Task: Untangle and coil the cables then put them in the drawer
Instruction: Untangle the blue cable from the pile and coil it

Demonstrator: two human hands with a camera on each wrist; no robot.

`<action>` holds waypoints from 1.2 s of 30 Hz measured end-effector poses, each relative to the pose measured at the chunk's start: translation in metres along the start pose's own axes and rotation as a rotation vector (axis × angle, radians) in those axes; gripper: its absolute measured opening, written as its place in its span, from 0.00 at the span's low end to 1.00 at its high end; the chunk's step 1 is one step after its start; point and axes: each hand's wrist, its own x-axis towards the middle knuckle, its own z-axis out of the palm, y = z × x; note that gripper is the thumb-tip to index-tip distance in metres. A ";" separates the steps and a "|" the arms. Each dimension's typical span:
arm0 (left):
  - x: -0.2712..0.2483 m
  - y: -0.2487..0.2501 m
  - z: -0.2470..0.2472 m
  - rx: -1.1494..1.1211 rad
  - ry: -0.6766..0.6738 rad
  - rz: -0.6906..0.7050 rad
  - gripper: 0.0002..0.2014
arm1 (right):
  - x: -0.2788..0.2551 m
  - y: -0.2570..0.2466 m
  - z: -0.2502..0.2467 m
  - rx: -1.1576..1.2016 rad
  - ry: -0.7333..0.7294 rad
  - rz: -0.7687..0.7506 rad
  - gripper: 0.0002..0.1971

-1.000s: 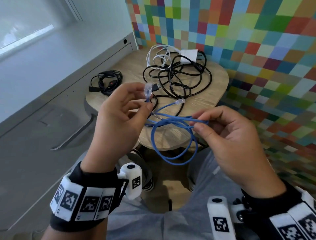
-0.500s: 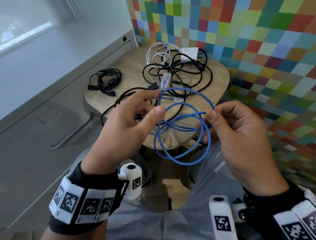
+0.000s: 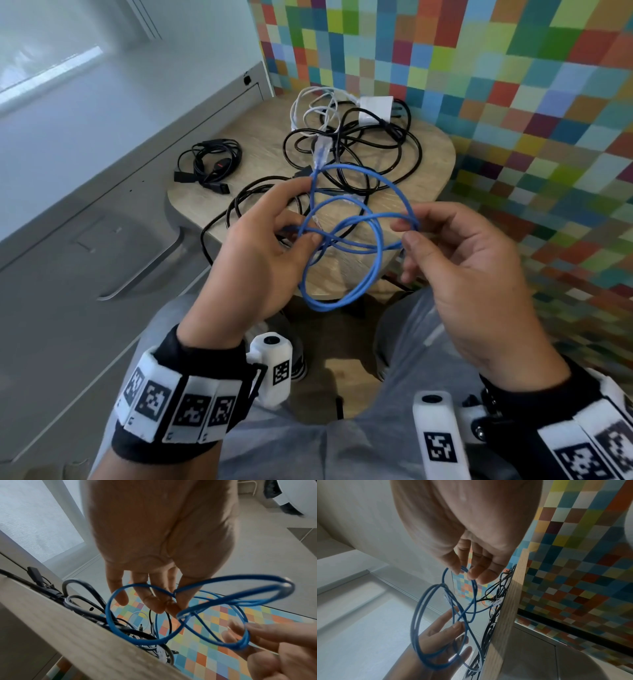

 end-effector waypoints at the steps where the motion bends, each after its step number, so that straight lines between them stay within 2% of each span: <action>1: 0.000 -0.002 0.000 -0.040 0.015 -0.016 0.28 | 0.000 0.001 0.000 0.001 -0.014 0.014 0.12; 4: 0.001 -0.005 0.001 -0.125 0.051 -0.015 0.26 | 0.001 0.004 0.001 0.009 -0.073 0.064 0.12; 9: 0.000 -0.001 0.007 -0.164 0.039 0.011 0.26 | 0.001 0.003 0.001 0.067 -0.081 0.089 0.11; 13: -0.004 0.007 0.014 -0.130 0.022 0.103 0.27 | 0.000 0.002 0.002 0.056 -0.087 0.100 0.10; 19: -0.007 0.013 0.028 -0.172 0.009 0.077 0.36 | -0.001 -0.005 0.002 0.094 -0.087 0.089 0.10; 25: -0.004 0.007 0.024 -0.173 0.126 0.079 0.23 | 0.000 -0.001 0.003 0.001 -0.044 0.083 0.16; 28: -0.002 0.002 0.014 -0.162 0.194 0.058 0.15 | 0.000 -0.001 0.002 -0.003 -0.012 0.047 0.14; 33: 0.003 -0.004 -0.002 -0.119 0.270 0.012 0.11 | 0.000 0.000 0.003 0.098 0.041 0.023 0.14; 36: 0.005 -0.009 -0.011 -0.074 0.287 0.026 0.14 | 0.002 -0.001 0.001 0.184 0.089 0.061 0.17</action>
